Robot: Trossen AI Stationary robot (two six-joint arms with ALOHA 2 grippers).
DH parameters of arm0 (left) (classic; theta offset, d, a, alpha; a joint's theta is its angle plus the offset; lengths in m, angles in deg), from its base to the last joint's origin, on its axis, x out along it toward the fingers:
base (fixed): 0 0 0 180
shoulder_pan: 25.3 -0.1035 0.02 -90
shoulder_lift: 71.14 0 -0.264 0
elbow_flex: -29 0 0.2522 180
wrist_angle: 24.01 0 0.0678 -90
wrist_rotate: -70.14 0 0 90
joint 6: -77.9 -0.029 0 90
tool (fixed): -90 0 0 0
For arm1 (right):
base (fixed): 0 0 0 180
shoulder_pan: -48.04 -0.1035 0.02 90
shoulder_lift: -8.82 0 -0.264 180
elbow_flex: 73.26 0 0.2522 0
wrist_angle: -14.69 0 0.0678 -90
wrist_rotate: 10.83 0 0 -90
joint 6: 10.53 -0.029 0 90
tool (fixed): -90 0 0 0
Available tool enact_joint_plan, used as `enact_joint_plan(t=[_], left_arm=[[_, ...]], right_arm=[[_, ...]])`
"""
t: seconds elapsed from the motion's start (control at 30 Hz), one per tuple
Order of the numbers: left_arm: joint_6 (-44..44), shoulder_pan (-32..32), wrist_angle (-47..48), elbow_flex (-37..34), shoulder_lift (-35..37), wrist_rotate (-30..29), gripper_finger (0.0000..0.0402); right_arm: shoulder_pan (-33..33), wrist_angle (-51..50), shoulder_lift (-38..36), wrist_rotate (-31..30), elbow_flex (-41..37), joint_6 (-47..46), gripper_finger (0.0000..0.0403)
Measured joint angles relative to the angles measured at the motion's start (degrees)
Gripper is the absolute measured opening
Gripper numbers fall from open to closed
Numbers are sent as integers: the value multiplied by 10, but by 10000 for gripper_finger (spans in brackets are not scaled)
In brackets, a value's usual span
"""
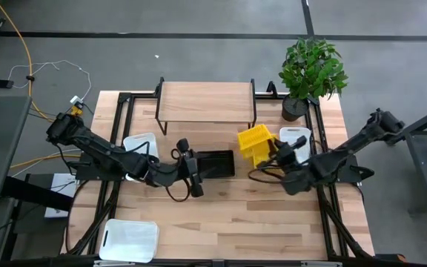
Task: Stack baskets on shelf by color
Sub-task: Stack the bottom yellow bin on the top yellow bins
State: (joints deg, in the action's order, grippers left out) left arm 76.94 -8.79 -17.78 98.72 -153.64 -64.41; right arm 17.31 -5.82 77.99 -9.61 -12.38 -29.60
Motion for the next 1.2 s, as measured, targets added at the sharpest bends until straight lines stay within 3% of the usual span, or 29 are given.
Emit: enact_joint_plan(t=[0.1,0.23,0.4,0.53,0.8,1.2], left_arm=[[3,0,-27,-22,0,4,204],[-6,1,-100,-76,5,4,203],[-16,-3,-165,-128,28,5,203],[-14,-4,-144,-132,57,6,202],[-12,1,-118,-132,79,22,202],[-12,29,-72,-132,79,19,202]], right_arm=[[-12,-65,-42,81,0,-80,0],[18,-258,-89,264,1,-279,0],[35,-486,-130,331,5,-483,0],[48,-572,-159,444,31,-567,0],[120,-595,-132,570,49,-621,0],[216,-541,-11,629,49,-570,0]])
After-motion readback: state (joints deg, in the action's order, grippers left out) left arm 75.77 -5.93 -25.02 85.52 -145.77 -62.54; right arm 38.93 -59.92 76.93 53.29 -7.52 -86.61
